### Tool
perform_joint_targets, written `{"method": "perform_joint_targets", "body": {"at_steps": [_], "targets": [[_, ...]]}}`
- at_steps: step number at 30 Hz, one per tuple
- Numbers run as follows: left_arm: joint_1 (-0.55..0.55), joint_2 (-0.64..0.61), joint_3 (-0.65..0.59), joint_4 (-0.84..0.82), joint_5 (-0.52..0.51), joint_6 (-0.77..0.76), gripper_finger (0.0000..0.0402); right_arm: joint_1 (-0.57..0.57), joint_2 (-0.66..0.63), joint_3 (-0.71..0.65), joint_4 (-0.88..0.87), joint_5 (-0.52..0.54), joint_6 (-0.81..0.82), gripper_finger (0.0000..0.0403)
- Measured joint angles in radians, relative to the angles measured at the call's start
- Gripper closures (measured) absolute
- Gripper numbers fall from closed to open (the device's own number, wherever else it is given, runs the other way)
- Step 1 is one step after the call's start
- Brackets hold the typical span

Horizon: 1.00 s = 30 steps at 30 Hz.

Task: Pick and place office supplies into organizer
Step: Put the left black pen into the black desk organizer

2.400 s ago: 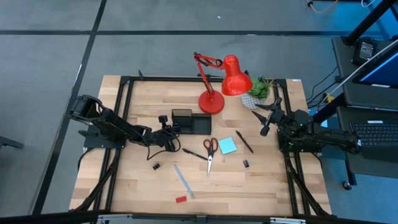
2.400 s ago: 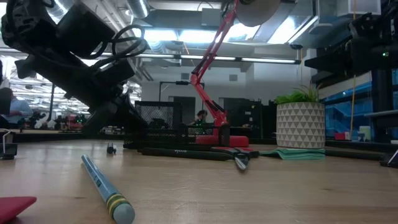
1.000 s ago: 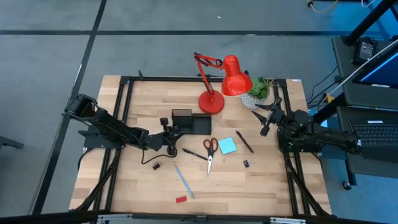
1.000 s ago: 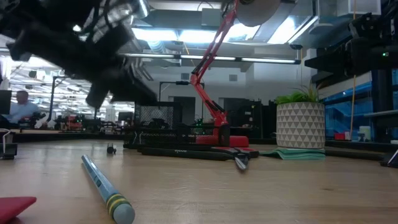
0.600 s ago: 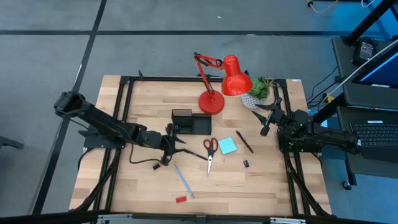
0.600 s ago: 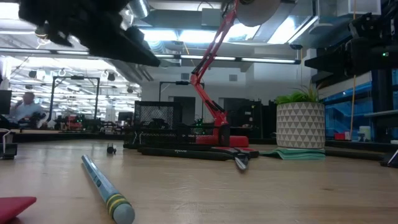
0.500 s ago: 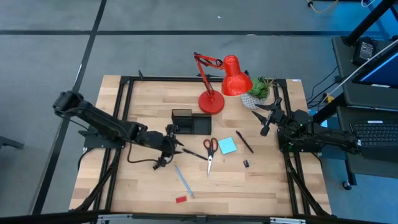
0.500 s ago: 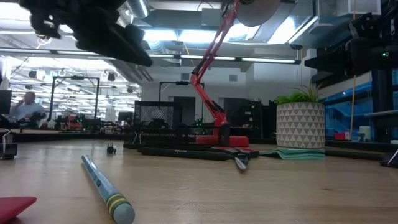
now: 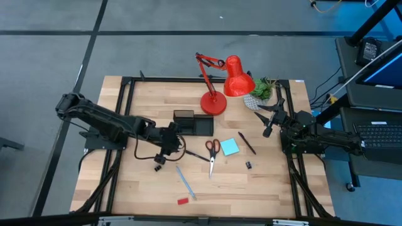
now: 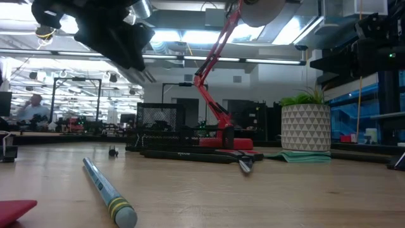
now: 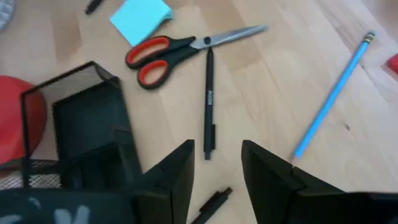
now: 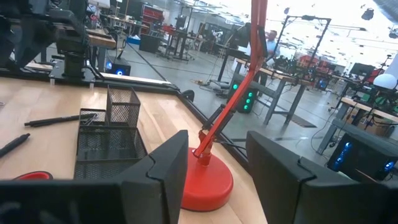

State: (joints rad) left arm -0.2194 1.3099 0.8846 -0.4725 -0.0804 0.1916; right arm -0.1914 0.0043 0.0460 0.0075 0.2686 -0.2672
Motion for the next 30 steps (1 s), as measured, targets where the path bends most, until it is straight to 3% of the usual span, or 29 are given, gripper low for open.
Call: {"method": "perform_joint_targets", "body": {"at_steps": [7,18,30], "targets": [[0.006,0.039,0.001,-0.09,-0.002,0.05,0.0278,0.0,0.0,0.0,-0.004,0.0,0.0,0.0237],[0.005,0.143,0.001,-0.138,-0.003,0.358,0.0258,0.0,0.0,0.0,-0.015,0.0,0.0,0.0237],[0.011,0.293,0.001,-0.103,-0.068,0.451,0.0258,0.0,0.0,0.0,-0.021,0.0,0.001,0.0237]]}}
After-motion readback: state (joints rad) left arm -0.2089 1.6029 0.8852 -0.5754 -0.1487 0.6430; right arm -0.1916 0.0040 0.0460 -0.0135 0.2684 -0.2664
